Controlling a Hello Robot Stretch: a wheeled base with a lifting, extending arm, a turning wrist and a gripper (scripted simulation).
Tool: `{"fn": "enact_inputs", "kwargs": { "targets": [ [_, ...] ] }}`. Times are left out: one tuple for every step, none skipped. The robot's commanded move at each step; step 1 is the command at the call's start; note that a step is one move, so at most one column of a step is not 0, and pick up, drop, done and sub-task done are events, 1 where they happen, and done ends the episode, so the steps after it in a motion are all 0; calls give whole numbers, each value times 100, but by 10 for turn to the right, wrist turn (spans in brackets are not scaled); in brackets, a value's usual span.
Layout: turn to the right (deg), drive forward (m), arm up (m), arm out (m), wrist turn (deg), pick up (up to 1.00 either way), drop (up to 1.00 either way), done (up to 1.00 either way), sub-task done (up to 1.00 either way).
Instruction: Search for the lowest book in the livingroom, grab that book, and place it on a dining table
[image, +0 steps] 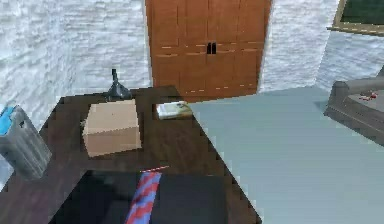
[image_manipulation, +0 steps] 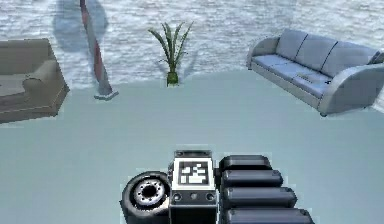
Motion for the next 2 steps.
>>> {"fn": "enact_inputs", "kwargs": {
  "targets": [
    [450,0,0,0,0,0,0,0,0],
    [30,0,0,0,0,0,0,0,0]
  ]
}}
